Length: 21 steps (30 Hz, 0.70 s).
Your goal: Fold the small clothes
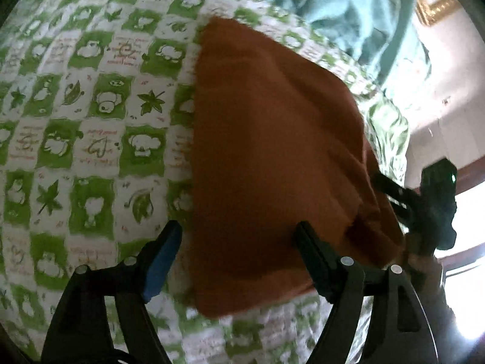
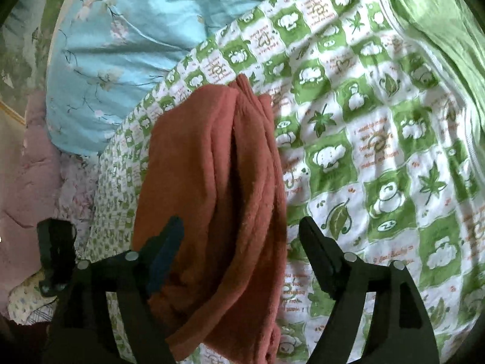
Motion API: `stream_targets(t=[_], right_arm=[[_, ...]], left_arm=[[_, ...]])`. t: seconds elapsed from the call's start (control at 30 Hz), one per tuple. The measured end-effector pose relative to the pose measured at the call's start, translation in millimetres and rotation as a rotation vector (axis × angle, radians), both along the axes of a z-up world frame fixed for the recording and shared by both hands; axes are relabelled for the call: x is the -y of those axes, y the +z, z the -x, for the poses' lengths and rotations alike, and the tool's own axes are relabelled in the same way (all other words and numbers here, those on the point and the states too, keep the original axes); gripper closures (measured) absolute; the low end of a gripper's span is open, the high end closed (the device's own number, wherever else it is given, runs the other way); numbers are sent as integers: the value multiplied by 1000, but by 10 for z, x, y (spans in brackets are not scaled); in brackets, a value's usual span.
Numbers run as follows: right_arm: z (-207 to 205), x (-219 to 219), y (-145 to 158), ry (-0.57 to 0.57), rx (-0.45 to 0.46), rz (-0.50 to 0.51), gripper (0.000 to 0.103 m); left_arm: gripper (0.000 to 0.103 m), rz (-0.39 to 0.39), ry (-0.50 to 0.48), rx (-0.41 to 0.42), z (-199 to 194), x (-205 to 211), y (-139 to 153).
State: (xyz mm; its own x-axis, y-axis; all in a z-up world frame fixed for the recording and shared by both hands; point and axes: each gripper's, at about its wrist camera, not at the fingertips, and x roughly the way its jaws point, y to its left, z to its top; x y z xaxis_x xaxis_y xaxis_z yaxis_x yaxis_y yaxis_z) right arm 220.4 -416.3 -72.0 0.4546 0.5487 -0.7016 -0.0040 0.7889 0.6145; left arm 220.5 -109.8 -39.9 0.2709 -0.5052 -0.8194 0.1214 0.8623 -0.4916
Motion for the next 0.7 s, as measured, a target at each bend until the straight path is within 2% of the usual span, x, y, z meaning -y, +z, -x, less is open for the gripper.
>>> stream_targets(t=[0.27, 0.4, 0.43, 0.47, 0.5, 0.57, 0.63, 0.7], right_arm=[[-119, -114, -146, 41, -32, -21, 24], [-120, -187, -207, 60, -39, -22, 25], [-120, -211, -218, 70, -39, -29, 34], [-114, -253, -244, 86, -46, -40, 47], [-110, -281, -264, 89, -58, -32, 53], [-89, -318, -278, 90, -76, -31, 63], [-54, -351, -205, 88, -61, -29, 67], [1, -426, -83, 98, -22, -30, 69]], left_arm=[[21, 73, 36, -84, -396, 93, -363], [23, 106, 51, -73, -406, 133, -440], [35, 116, 38, -60, -399, 164, -433], [43, 107, 30, -51, -403, 197, -425], [48, 95, 24, -37, -401, 228, -409], [75, 91, 6, -6, -349, 219, -335], [80, 107, 3, 22, -286, 136, -229], [82, 120, 16, 52, -154, -2, -81]])
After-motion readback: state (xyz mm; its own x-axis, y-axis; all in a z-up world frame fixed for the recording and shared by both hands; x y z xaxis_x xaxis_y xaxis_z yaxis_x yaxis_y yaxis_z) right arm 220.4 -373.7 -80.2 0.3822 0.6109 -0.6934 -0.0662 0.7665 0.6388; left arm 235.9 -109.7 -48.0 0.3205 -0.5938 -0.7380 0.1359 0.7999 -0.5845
